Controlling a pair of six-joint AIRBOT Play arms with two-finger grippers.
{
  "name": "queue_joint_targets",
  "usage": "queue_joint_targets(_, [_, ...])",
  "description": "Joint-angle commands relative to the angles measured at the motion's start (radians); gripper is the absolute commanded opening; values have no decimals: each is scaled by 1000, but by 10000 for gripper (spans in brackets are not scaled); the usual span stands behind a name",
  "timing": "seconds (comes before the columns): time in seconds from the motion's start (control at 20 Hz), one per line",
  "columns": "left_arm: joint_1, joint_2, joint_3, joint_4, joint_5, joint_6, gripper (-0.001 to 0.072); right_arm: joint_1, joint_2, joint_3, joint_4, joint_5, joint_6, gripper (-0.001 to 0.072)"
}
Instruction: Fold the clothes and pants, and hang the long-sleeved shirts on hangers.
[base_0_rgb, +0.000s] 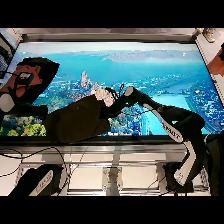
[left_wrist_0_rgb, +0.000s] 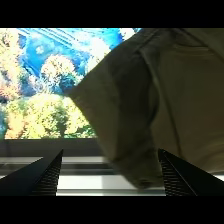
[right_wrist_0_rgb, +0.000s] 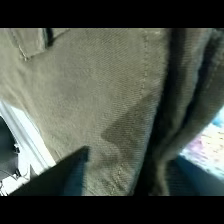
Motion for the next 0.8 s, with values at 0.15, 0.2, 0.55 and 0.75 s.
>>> queue_joint_targets(0.15, [1, 0, 0, -5, 0, -5, 674, 100, -24, 1, 58, -77, 0, 46])
queue_joint_targets(0.2, [1, 0, 0, -5, 0, -4, 674, 109, -24, 2, 75, -95, 0, 22])
queue_joint_targets(0.55, [1, 0, 0, -3, 0, -4, 675, -87, 67, 155, -155, 173, 77, 21])
queue_joint_targets(0.75, [1, 0, 0, -3, 1, -4, 674, -352, 223, 166, -510, 362, 168, 21])
